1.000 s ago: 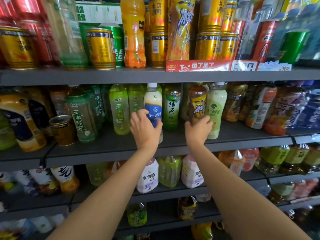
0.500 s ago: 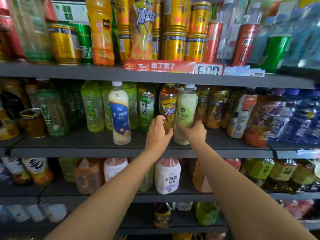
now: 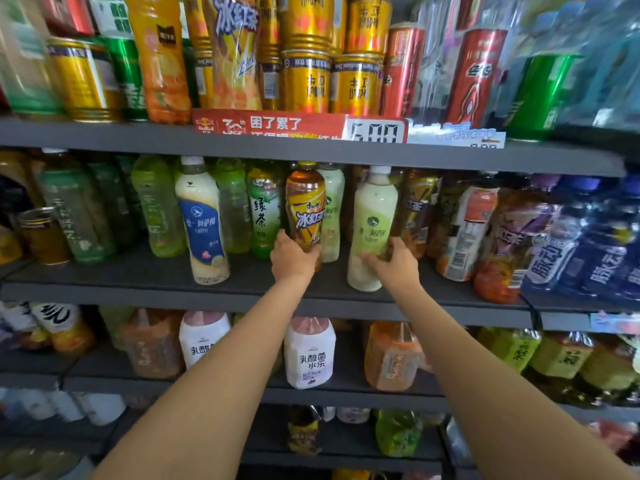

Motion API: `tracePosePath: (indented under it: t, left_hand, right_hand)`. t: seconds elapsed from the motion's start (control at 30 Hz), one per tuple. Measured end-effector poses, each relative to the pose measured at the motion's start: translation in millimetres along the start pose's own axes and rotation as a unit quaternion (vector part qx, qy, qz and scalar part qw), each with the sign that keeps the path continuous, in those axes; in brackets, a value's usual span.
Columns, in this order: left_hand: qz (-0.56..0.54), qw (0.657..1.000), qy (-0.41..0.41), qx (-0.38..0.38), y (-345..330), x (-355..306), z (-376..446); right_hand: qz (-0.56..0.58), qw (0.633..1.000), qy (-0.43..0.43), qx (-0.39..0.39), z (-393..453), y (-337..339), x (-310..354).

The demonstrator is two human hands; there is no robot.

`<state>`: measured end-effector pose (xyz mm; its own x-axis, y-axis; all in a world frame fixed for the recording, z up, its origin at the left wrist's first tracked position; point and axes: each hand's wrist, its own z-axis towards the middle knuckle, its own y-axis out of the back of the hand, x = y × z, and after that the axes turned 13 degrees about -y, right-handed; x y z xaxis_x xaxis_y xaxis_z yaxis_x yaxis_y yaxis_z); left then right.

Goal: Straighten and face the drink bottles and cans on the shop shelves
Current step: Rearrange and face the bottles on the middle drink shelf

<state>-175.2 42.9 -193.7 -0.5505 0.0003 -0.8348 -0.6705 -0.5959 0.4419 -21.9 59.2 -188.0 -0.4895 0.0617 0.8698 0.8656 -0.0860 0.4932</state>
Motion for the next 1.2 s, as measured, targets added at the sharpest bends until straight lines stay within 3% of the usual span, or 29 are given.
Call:
tracePosePath:
  t: [0.27,0.7,1.0,1.2]
  left_hand:
    - [0.014,1.0,-0.01,-0.011,-6,2,13]
    - [-0.012,0.99,-0.09,0.109,-16,-8,-3]
    - [-0.042,0.983,-0.11,0.141,-54,-36,-16]
    - [-0.053,0.987,-0.112,0.105,-89,-49,-27]
  right_hand:
    - [-0.002,0.999,-0.009,0.033,-4,-17,2]
    - [-0.027,0.99,-0.05,-0.133,-27,-16,-8]
    - [-0.021,0.982,-0.053,-0.181,-35,16,-33]
    - [-0.008,0.98,-0.082,-0.184,-25,34,-37]
